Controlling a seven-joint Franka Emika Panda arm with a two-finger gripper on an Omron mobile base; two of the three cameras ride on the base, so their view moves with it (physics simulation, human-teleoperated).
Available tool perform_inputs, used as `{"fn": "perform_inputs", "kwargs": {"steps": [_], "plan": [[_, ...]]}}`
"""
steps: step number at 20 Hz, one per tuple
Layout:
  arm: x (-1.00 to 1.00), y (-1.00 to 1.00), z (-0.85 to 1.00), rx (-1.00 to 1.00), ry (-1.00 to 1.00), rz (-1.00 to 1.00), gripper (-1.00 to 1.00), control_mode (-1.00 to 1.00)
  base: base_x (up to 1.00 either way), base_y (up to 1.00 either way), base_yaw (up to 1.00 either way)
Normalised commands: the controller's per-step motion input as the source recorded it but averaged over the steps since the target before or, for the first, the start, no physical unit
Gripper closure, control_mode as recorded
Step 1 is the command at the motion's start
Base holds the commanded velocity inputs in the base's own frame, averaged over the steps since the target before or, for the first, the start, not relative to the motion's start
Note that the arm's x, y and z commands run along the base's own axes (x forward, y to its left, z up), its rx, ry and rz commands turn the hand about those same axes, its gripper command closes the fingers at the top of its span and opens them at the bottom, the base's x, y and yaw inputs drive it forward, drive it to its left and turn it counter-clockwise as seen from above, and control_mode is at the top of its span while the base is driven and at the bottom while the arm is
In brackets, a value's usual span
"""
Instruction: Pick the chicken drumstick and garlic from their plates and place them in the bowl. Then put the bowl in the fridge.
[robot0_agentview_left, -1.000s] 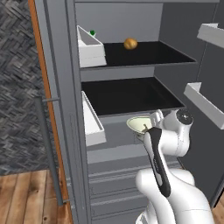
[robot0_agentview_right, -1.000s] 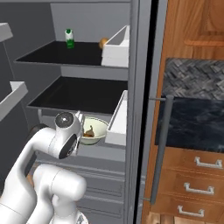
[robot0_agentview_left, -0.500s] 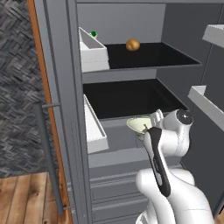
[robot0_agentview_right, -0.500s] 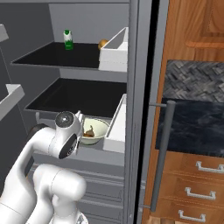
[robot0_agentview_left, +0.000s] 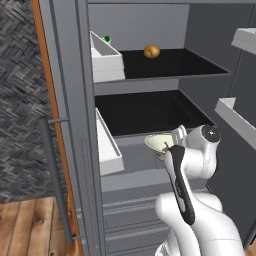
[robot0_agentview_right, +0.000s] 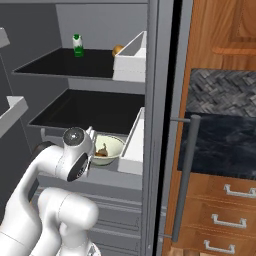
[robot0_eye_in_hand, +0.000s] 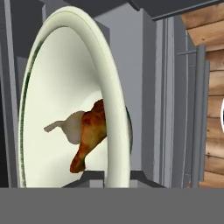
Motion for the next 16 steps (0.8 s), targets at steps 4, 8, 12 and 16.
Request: {"fn": "perform_inputs", "kwargs": {"steps": [4,8,12,16], "plan": [[0.00,0.00,0.00,0.00,0.00,0.00,1.00,-1.00,0.00,0.00,0.00],[0.00,0.00,0.00,0.00,0.00,0.00,1.00,-1.00,0.00,0.00,0.00],[-0.07,0.00,0.00,0.00,-0.01,0.02,1.00,-1.00,0.00,0.00,0.00],[-0.49,0.05,0.07,0.00,-0.24,0.08,1.00,-1.00,0.00,0.00,0.00]]}}
